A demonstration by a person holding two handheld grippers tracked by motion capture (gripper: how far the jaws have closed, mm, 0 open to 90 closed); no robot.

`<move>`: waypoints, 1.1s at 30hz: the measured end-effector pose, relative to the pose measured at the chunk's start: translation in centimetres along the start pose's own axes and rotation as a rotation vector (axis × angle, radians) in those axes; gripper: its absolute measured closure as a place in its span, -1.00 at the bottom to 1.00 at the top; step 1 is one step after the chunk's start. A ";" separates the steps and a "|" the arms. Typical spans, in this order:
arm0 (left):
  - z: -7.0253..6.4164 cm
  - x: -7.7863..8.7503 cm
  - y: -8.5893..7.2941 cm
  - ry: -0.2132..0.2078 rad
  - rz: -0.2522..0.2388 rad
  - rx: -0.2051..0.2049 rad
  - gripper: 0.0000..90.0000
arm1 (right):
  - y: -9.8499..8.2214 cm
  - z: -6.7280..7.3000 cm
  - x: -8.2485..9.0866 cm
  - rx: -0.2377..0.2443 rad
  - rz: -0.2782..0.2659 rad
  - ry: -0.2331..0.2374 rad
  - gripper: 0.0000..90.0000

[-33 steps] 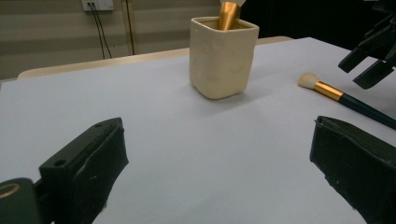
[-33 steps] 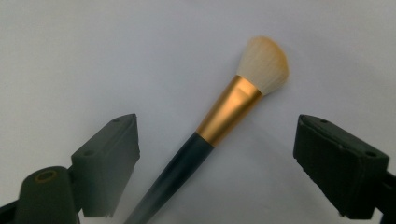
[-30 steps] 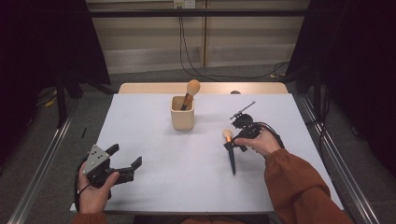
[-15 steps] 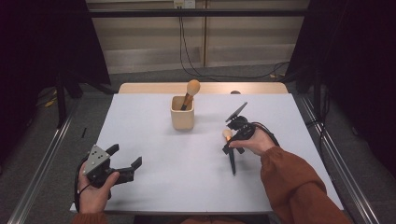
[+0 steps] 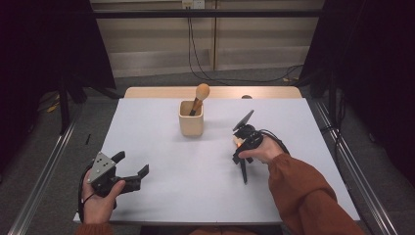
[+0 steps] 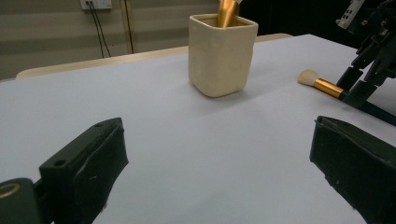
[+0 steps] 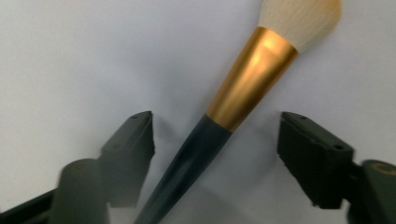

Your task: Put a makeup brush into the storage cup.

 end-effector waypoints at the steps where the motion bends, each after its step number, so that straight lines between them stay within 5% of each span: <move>1: 0.0 0.0 0.0 -0.003 0.000 -0.003 -0.92 | 0.0 0.0 -0.1 0.000 0.002 -0.005 -0.33; 11: -0.2 -0.1 0.0 -0.007 0.006 -0.013 -0.92 | 0.4 0.3 -0.4 -0.008 0.041 -0.097 -0.12; 17: -0.2 -0.2 -0.1 -0.010 0.007 -0.015 -0.92 | 0.5 0.3 -0.3 -0.020 0.047 -0.104 -0.04; 33: -0.3 -0.2 -0.1 -0.016 0.013 -0.025 -0.92 | 0.5 -0.2 0.1 -0.035 0.049 -0.099 0.65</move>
Point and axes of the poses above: each handheld gripper's, and its own axes: x roughly backward along the jaws, y roughly out of its top, z roughly to its left, the point moved 5 cm from there along -x, roughly forward along the jaws, and after that the axes turned 9 degrees about y, right-handed, at the moved point
